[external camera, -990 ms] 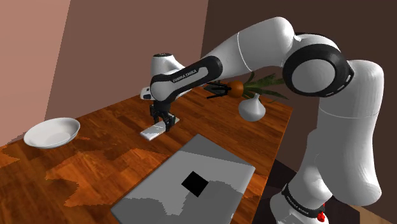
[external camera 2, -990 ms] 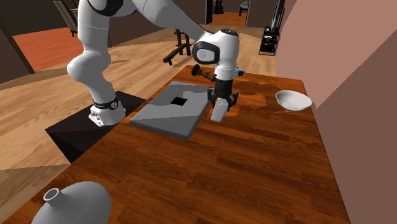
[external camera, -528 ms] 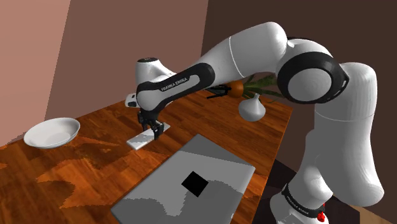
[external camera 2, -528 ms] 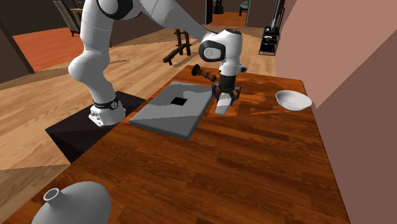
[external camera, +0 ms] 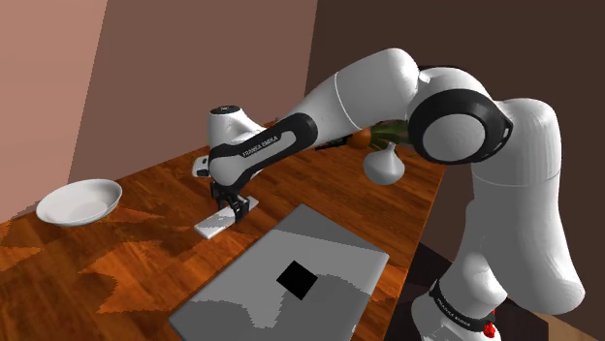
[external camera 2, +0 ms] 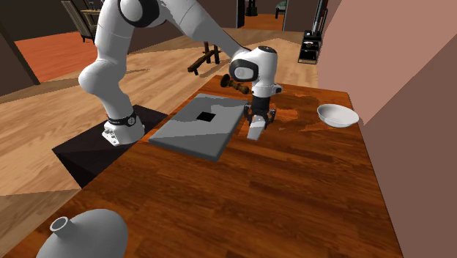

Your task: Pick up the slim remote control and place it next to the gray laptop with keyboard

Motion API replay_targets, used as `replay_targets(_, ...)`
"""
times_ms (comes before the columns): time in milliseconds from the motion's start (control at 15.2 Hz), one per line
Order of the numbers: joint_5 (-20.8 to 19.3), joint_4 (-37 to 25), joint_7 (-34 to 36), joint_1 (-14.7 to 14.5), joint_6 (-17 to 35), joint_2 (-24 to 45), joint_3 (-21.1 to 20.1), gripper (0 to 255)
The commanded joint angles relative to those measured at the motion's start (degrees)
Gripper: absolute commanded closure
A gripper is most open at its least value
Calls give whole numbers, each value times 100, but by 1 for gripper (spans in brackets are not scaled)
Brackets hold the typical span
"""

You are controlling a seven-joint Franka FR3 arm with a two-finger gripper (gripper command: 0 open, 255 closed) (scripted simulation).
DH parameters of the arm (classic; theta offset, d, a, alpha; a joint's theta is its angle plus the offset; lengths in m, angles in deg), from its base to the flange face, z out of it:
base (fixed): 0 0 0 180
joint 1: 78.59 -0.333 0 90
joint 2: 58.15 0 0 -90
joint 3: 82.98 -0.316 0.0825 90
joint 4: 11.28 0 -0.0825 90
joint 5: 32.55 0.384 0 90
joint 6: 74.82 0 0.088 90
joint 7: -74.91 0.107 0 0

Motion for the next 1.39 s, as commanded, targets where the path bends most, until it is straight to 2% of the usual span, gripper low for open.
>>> replay_targets(0, 22, 26, -13, 8, 116, 86, -14, 255)
replay_targets(396, 91, 42, -58, 41, 436, 392, -64, 255)
replay_targets(858, 91, 42, -58, 42, 436, 392, -64, 255)
replay_targets(924, 91, 42, -58, 42, 436, 393, -64, 0)
replay_targets(1254, 91, 41, -57, 41, 435, 393, -64, 0)
replay_targets(1320, 62, 39, -41, 28, 304, 263, -42, 0)
